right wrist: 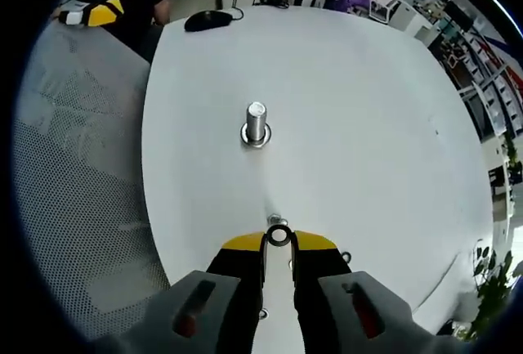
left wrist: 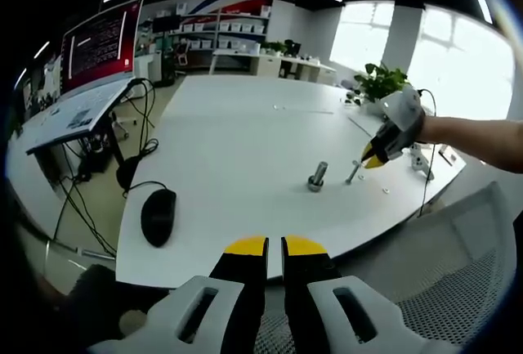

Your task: Place the washer onto the threaded stud by aligning its center hole with the stud, sliding it down to the base, and recovering from edge contact or off-axis alignment until the washer reaches the visible bottom stop.

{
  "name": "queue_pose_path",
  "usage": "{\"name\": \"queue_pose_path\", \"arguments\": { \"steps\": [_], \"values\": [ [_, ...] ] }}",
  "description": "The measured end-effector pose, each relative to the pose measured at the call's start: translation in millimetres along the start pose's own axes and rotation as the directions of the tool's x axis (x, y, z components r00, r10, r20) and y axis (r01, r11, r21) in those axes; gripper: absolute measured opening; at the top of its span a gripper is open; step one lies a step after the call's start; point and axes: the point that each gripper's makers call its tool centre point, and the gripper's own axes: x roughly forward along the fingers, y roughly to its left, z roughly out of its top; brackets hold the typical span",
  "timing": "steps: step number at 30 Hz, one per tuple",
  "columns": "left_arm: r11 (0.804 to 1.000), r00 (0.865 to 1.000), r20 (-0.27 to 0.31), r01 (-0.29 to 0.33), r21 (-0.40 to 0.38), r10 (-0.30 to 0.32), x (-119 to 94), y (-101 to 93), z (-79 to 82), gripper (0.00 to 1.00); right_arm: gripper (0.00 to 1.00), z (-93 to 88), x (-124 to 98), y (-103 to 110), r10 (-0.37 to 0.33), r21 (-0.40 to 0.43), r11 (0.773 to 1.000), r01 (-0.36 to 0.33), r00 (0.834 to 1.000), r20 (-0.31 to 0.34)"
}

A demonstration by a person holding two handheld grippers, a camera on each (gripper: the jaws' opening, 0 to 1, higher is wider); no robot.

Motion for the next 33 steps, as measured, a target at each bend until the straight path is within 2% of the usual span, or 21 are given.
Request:
{"name": "queue_pose_path", "arguments": {
  "steps": [14, 33],
  "values": [
    [1.0, 1.0, -0.002, -0.001, -0.004, 0.001, 0.4, 0.1, -0.5, 0.04, 0.13, 1.0, 9.5, -3.5, 0.02, -0.013, 1.0, -0.02, 1.0, -0.018],
    [1.0, 1.0, -0.004, -0.007, -0.015, 0.007, 0.9, 0.9, -0.9, 0.04, 0.13, -11.0, 46.7, 0.8, 0.061, -0.01, 0.998, -0.062, 0.996, -0.059]
  ]
}}
